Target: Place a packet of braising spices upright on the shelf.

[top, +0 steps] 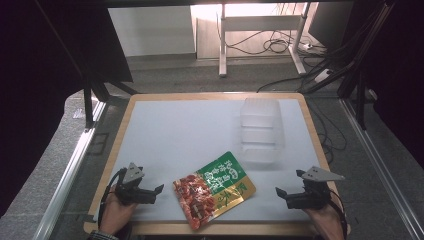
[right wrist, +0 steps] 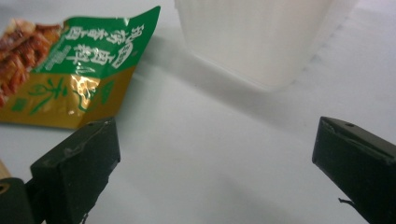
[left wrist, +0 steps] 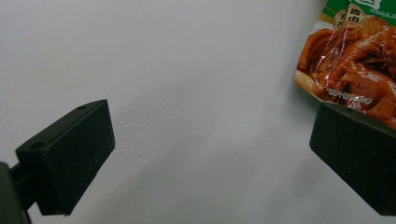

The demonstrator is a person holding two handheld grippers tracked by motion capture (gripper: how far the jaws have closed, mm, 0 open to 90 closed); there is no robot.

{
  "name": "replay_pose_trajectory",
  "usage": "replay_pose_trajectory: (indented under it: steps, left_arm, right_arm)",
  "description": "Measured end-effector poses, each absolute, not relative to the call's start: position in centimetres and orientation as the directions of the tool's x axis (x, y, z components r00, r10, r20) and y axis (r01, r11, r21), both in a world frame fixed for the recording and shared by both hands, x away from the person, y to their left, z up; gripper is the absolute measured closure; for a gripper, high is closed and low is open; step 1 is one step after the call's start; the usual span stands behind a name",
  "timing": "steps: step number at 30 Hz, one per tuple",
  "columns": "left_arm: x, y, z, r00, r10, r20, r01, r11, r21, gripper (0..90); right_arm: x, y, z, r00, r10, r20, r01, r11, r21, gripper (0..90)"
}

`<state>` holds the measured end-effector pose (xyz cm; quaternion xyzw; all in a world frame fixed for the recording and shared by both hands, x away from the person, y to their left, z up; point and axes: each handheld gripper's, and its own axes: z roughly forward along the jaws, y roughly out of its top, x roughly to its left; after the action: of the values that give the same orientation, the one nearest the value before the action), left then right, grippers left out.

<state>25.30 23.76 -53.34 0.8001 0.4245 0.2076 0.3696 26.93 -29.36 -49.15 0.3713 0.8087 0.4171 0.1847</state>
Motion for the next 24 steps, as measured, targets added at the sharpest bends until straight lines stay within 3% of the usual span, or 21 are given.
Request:
replay_pose_trajectory:
  steps: [24]
  left_arm:
    - [25.3,23.6,-53.5,0.568,0.823,0.024,0.528,-0.387,0.756,0.0]
  right_arm:
    - [27.6,-30.0,-49.6,-0.67,0.742,0.012,0.444,0.388,0.808,0.0]
